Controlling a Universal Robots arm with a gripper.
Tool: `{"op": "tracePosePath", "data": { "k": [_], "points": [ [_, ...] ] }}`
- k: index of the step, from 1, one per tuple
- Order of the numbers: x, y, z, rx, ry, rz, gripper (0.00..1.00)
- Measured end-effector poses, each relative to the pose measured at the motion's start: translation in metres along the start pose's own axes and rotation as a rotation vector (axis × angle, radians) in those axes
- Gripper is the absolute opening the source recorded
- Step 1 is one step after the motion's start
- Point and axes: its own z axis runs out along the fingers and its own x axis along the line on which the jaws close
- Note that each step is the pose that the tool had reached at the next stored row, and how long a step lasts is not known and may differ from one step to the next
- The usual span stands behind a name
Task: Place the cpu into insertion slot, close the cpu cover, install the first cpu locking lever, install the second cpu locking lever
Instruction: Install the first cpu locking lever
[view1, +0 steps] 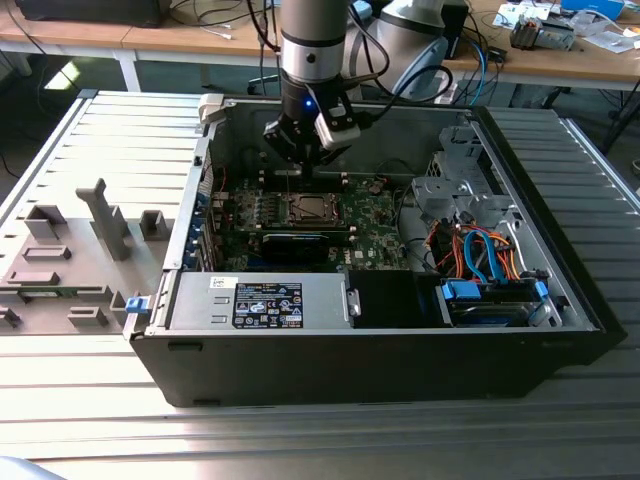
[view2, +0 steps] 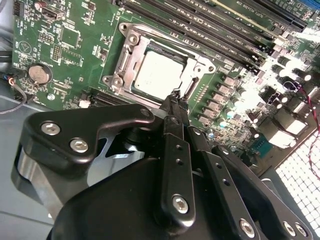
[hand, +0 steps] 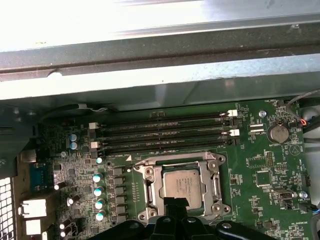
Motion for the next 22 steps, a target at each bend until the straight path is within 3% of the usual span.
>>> {"op": "tracePosePath", "data": {
  "k": [22],
  "points": [
    [0.0077,-0.0007,-0.0001,-0.0001,0.0000,0.000,0.11]
  ]
}}
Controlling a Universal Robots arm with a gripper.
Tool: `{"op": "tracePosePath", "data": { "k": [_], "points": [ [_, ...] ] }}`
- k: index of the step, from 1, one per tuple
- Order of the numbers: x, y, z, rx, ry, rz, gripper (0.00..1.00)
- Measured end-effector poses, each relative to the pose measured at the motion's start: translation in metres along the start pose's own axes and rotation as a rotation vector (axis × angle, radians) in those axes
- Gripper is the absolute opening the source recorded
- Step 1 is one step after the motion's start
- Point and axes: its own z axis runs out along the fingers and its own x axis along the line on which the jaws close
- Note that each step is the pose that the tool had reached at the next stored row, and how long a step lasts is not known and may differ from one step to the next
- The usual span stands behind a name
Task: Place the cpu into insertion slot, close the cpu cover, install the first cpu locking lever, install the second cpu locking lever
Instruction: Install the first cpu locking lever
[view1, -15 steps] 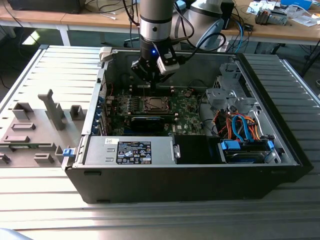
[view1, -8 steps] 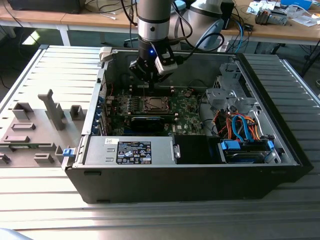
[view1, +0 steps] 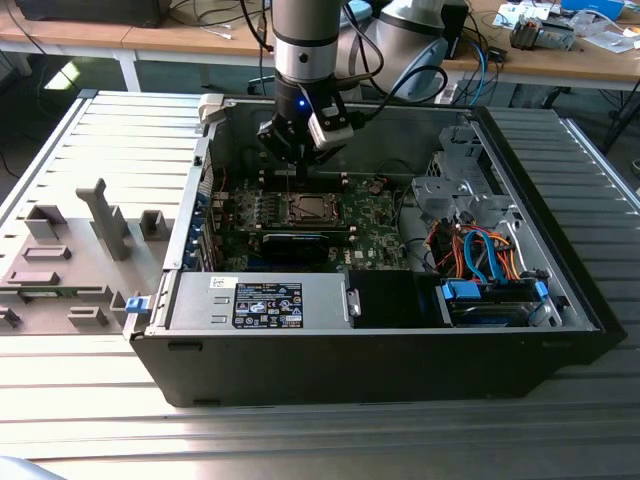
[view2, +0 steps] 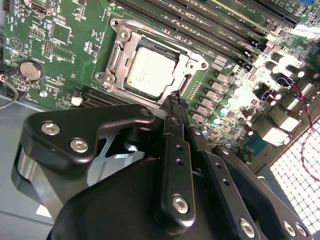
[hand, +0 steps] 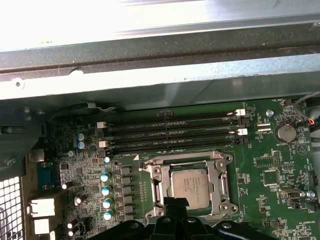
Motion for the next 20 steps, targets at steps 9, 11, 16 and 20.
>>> {"op": "tracePosePath", "data": {
  "k": [9,11,16,20],
  "points": [
    [0.0076,-0.0007,-0.0001,0.0000,-0.0001,0.000,0.11],
    [0.0093,-0.0008,-0.0001,-0.0001,-0.0001,0.000,0.11],
    [0.0161,-0.0016,-0.0002,0.0000,-0.0001,0.000,0.11],
    [0.0211,-0.0022,-0.0002,-0.0001,-0.0003,0.000,0.11]
  ]
}}
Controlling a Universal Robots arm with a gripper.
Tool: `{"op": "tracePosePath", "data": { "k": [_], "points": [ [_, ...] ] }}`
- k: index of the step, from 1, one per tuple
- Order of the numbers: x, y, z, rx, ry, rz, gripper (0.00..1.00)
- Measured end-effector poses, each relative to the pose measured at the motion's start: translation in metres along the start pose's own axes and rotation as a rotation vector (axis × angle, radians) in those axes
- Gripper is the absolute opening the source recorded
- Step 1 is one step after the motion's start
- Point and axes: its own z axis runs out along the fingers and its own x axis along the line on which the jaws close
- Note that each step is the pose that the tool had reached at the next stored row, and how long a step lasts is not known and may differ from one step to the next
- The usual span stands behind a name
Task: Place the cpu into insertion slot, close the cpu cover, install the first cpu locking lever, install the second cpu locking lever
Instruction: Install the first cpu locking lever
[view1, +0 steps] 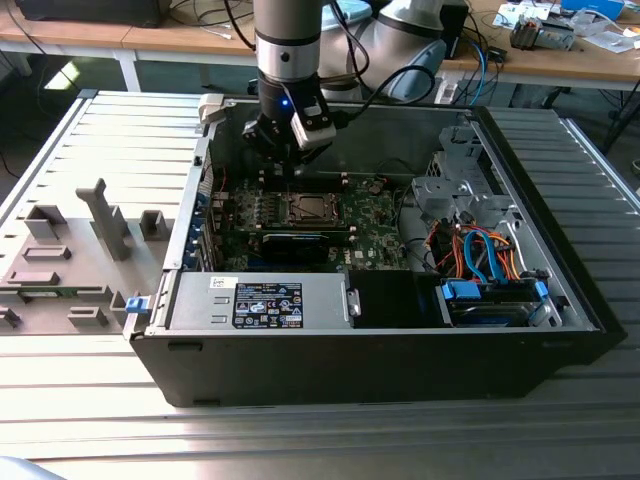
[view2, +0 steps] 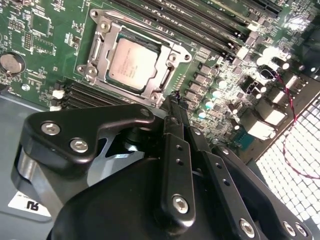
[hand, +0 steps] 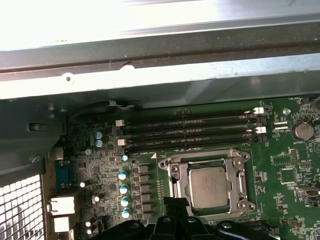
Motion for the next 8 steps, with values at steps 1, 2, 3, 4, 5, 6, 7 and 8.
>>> {"op": "tracePosePath", "data": {
  "k": [1,2,3,4,5,6,7,8],
  "points": [
    [0.0008,-0.0001,0.0000,0.0000,0.0000,0.000,0.11],
    [0.0022,-0.0003,-0.0001,0.0001,0.0001,0.000,0.11],
    [0.0032,-0.0005,0.0000,0.0000,0.0000,0.000,0.11],
    [0.0043,-0.0006,-0.0001,0.0000,0.0000,0.000,0.11],
    [0.0057,-0.0009,-0.0001,0.0000,0.0000,0.000,0.11],
    [0.0067,-0.0011,-0.0001,0.0001,0.0001,0.000,0.11],
    [0.0078,-0.0013,-0.0002,0.0001,0.0001,0.000,0.11],
    [0.0086,-0.0014,-0.0002,0.0001,0.0001,0.000,0.11]
  ]
}}
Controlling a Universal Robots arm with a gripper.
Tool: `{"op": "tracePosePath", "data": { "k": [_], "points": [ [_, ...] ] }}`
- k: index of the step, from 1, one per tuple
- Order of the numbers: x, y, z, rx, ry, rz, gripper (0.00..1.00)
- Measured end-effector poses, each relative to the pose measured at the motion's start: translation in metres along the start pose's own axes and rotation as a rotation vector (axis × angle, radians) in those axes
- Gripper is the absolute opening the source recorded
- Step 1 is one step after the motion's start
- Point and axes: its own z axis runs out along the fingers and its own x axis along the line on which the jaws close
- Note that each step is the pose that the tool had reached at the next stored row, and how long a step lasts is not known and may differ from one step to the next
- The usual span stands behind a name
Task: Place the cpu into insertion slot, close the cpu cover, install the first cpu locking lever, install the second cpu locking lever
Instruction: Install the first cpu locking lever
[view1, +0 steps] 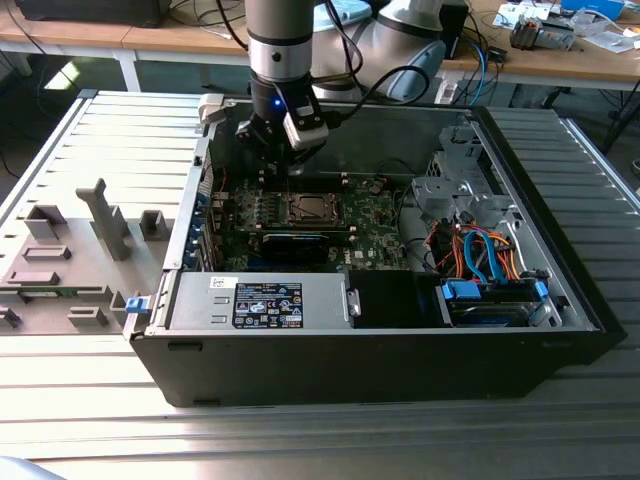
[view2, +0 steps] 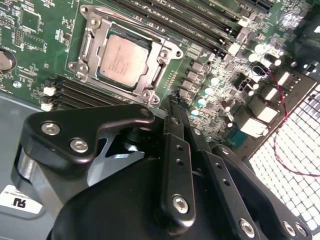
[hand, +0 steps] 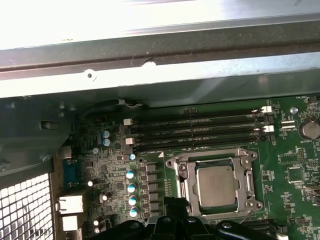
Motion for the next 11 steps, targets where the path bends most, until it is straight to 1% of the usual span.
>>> {"op": "tracePosePath", "data": {
  "k": [11],
  "points": [
    [0.0102,-0.0019,-0.0001,0.0000,0.0000,0.000,0.11]
  ]
}}
